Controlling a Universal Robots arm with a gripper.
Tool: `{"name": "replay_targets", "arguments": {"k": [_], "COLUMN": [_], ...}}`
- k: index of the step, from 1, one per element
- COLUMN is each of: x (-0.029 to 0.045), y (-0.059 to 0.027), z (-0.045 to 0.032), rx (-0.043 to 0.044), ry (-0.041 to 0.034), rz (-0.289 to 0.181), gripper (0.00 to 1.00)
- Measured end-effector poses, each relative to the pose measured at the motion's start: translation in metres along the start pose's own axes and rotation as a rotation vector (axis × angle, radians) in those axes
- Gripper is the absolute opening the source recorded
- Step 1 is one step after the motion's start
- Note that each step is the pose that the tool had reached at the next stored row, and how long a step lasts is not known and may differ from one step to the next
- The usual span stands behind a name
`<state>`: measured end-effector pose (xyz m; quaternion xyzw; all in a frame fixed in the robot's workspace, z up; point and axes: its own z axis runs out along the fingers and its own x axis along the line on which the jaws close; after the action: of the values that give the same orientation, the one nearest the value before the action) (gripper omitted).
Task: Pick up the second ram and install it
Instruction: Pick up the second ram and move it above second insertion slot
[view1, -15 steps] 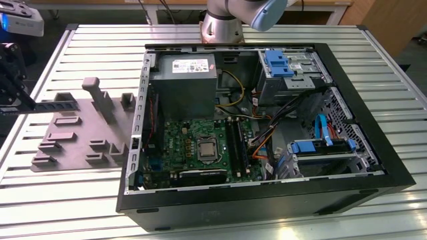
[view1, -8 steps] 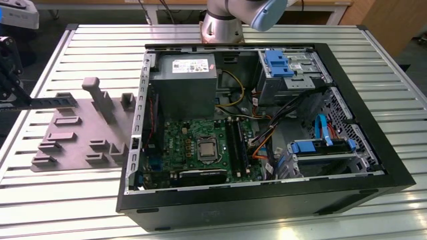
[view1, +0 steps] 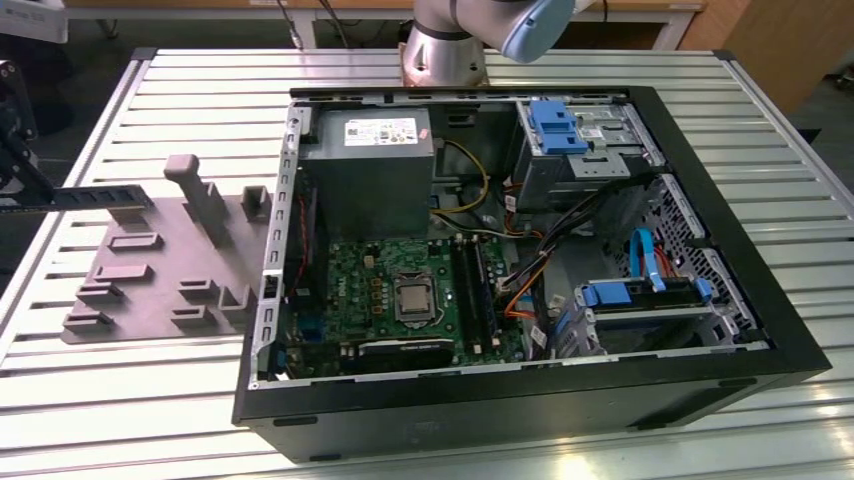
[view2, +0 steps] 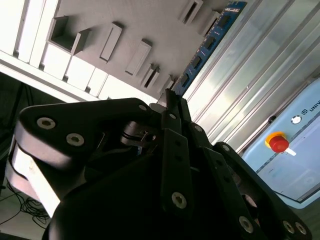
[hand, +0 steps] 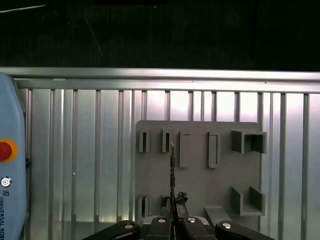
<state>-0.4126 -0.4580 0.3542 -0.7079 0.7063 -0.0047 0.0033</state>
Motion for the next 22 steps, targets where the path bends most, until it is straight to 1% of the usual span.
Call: {"name": "replay_targets", "arguments": {"k": [4,10,22], "x": [0.0000,0.0000,0.0001], "y": [-0.0001,-0.0001,-0.0002], "z": [-0.0064,-0.0134,-0.0235], "rx": [0.0002,0.0002,0.0002], "ry": [-0.0001,0.0000,-0.0001], "rz": [0.000,0.000,0.000], "gripper": [0.14,0.14,0.14]}}
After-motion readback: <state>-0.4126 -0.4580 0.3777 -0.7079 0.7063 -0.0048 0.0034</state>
